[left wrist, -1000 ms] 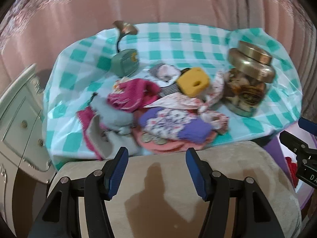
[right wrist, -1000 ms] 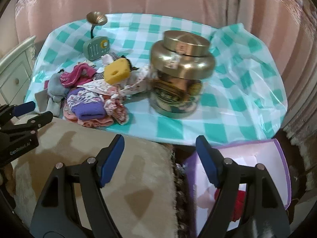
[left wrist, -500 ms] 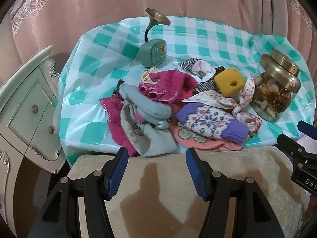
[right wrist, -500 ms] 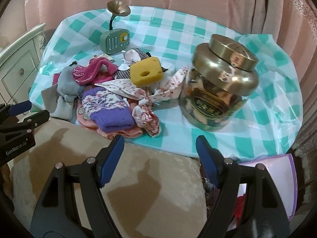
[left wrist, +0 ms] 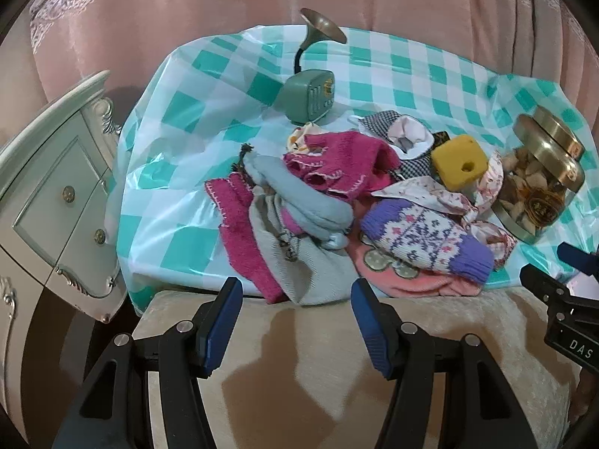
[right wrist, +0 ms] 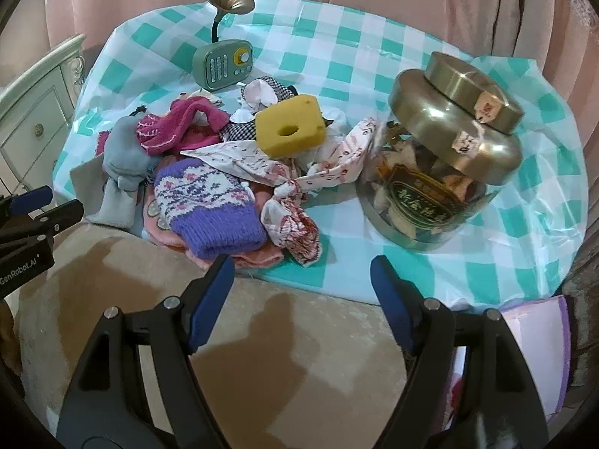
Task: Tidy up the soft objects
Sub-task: 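Move both open tools back over the pile of soft items, then grasp the yellow sponge with a hole using the right tool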
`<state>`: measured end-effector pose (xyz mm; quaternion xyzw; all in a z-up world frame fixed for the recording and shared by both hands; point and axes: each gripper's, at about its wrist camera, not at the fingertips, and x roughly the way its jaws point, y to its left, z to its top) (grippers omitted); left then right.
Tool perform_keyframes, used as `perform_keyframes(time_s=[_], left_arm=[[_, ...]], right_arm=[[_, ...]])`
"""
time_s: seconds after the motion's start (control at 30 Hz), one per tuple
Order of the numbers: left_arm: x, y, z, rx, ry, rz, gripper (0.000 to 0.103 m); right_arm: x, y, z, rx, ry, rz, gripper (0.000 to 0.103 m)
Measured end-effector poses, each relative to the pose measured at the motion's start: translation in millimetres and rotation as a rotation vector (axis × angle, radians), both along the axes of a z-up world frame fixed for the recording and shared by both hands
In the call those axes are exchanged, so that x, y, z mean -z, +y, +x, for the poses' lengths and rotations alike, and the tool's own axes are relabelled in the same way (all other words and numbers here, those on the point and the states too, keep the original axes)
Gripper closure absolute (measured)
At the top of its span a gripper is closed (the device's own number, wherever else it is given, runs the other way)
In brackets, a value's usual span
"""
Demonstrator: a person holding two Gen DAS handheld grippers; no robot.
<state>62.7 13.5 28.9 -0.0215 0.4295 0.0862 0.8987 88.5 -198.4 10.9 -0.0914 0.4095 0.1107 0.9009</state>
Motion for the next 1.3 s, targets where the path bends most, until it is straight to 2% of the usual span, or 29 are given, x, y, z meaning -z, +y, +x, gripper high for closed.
perform_keyframes(time_s=[0.3, 0.57, 0.7, 0.77, 0.97, 1.17, 1.3], left_arm=[[3, 30, 5, -0.058, -0.013, -0.083, 0.042], [6, 53, 9, -0.107, -0.029, -0.175, 0.042], [9, 59, 11, -0.127, -0.03, -0.197, 0.042], [13, 58, 12, -0.124, -0.023, -0.202, 0.042], [17, 65, 11, -0.138, -0.028, -0.246, 0.042], [14, 75, 10, -0.159, -0.064, -0.304, 0.042], [9, 76, 12, -0.154, -0.092, -0.316, 0.042]], right_arm=[[7, 12, 18, -0.063, 0.053, 0.058, 0.025], [-3, 27, 53, -0.046, 0.011, 0.067, 0.025], [-14, 32, 72, -0.013, -0.045, 0.065, 0.023], [-20, 38, 80, -0.009, -0.098, 0.028, 0.015], [-17, 60, 102, -0.001, -0.163, -0.139, 0.013], [2, 74, 122, 0.017, -0.168, -0.263, 0.013], [13, 75, 129, 0.027, -0.151, -0.293, 0.013]])
